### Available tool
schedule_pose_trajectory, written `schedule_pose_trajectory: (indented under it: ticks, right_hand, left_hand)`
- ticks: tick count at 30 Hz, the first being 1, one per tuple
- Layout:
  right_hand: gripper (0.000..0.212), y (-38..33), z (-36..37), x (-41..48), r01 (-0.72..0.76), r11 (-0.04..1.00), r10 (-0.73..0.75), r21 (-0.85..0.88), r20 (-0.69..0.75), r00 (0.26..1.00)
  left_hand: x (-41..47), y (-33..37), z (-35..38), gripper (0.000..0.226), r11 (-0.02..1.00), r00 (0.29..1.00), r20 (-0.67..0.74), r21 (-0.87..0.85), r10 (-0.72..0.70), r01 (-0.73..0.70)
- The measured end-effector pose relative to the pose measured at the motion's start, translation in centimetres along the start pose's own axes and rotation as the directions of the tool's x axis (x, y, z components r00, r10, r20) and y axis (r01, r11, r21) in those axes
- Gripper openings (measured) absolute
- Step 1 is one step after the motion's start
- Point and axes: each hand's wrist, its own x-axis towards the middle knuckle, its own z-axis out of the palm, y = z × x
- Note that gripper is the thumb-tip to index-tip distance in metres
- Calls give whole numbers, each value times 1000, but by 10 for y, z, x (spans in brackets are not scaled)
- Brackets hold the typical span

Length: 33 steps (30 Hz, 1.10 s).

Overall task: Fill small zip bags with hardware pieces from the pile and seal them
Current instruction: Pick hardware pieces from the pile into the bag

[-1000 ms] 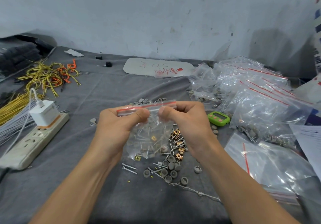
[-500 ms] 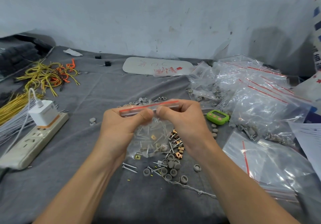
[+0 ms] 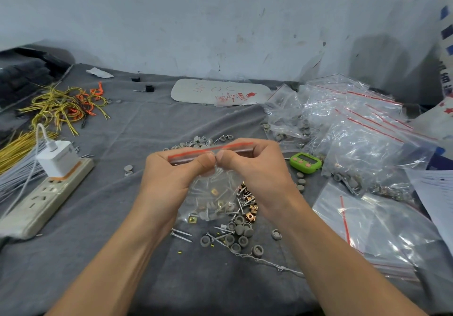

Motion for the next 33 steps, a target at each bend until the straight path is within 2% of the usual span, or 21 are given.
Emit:
schedule_pose_trajectory:
  ticks: [2, 6, 8, 11, 13, 16, 20, 24, 28, 31, 33]
  right_hand:
    - [10, 0, -1, 1, 6, 1000, -6, 5, 5, 1000]
    - [11, 1, 3, 1, 4, 999, -4, -41, -12, 1000]
    - [14, 0, 3, 1, -25, 998, 25, -59, -4, 1000]
    - [5, -3, -3, 3, -82, 997, 81, -14, -62, 995]
    - [11, -4, -5, 4, -111, 993, 115, 50, -88, 989]
    - [23, -7, -5, 4, -121, 988, 132, 92, -120, 984]
    - [25, -8, -4, 3, -121, 988, 136, 98, -167, 977]
    - [34, -10, -7, 5, -110, 990, 124, 93, -169, 978]
    - [36, -9, -7, 4, -104, 988, 122, 112, -169, 978]
    - [35, -7, -6, 3, -108, 988, 127, 113, -177, 976]
    - [34, -6, -7, 3, -102, 988, 121, 114, -167, 979]
  left_hand:
    - [-1, 1, 1, 26, 1000, 1000, 19, 21, 14, -15]
    - [2, -3, 0, 9, 995, 998, -34, 88, 54, -51]
    - [2, -2, 0, 7, 996, 998, -43, 81, 53, -49]
    - [4, 1, -5, 12, 999, 998, -64, 25, 26, -24]
    - [4, 3, -9, 19, 1000, 999, -50, -1, 2, -2]
    - [3, 3, -10, 18, 998, 996, -83, -42, -44, 40]
    - [4, 4, -5, 8, 998, 994, -100, -58, -45, 40]
    - [5, 8, -11, 11, 997, 990, -130, -62, -57, 49]
    - [6, 8, -14, 5, 996, 985, -169, -86, -45, 31]
    - [7, 4, -10, 20, 998, 976, -215, -70, -21, 6]
    - [6, 3, -10, 21, 998, 977, -213, -69, -13, -2]
